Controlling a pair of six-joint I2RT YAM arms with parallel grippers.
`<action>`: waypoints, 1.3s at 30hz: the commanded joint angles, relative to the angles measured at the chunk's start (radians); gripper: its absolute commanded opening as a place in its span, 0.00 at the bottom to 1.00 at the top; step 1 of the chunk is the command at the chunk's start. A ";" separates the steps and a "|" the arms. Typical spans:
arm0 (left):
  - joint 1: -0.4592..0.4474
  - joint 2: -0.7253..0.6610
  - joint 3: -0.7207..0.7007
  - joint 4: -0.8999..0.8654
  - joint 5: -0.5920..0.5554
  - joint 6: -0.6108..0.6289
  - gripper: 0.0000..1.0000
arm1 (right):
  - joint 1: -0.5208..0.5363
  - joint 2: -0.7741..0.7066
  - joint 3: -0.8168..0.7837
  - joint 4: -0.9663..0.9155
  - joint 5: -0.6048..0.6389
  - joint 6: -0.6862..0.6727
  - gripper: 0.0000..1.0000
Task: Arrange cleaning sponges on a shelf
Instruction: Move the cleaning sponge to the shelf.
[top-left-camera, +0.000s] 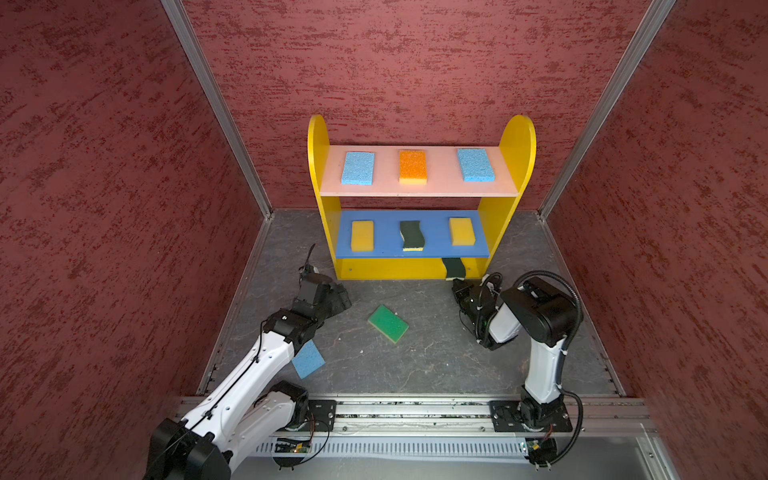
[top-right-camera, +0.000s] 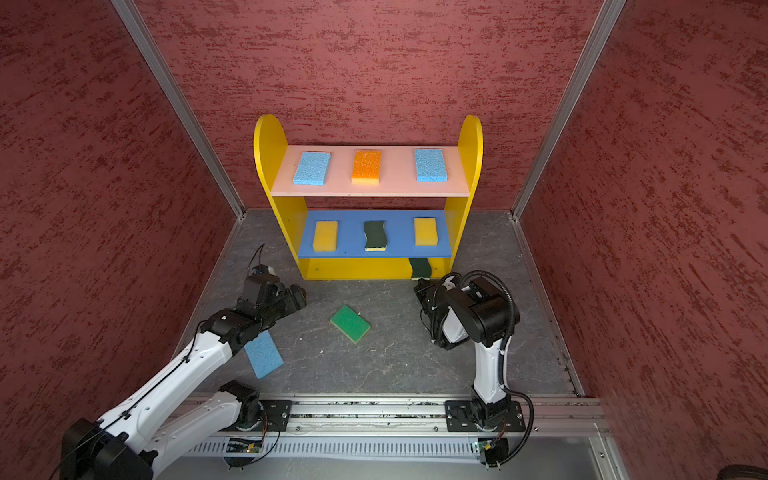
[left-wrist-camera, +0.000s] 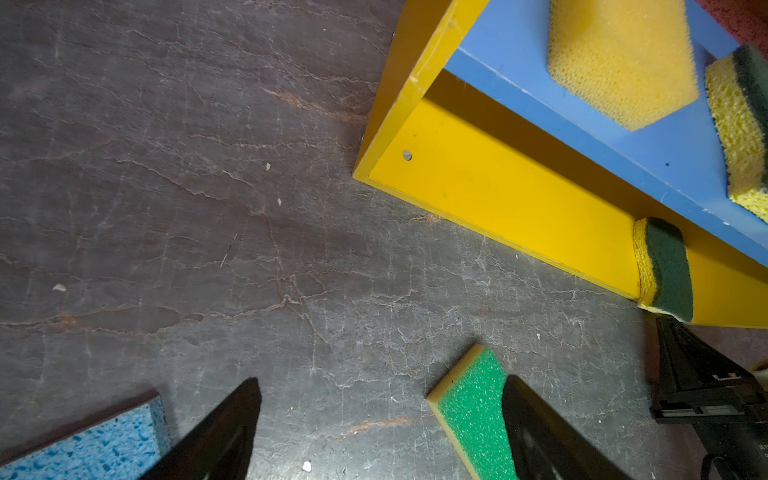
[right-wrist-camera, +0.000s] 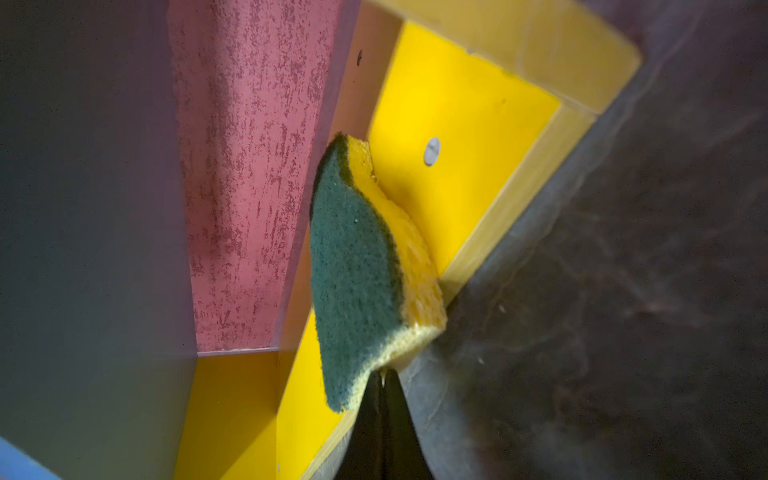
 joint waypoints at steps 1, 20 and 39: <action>0.012 -0.011 -0.014 0.014 0.004 -0.005 0.91 | -0.005 0.029 0.012 -0.010 -0.013 0.013 0.00; 0.020 0.000 -0.046 0.050 0.025 -0.031 0.91 | -0.006 0.081 0.031 0.032 -0.003 0.018 0.00; 0.018 0.013 -0.062 0.067 0.028 -0.048 0.91 | -0.005 0.131 0.065 0.026 0.003 0.022 0.00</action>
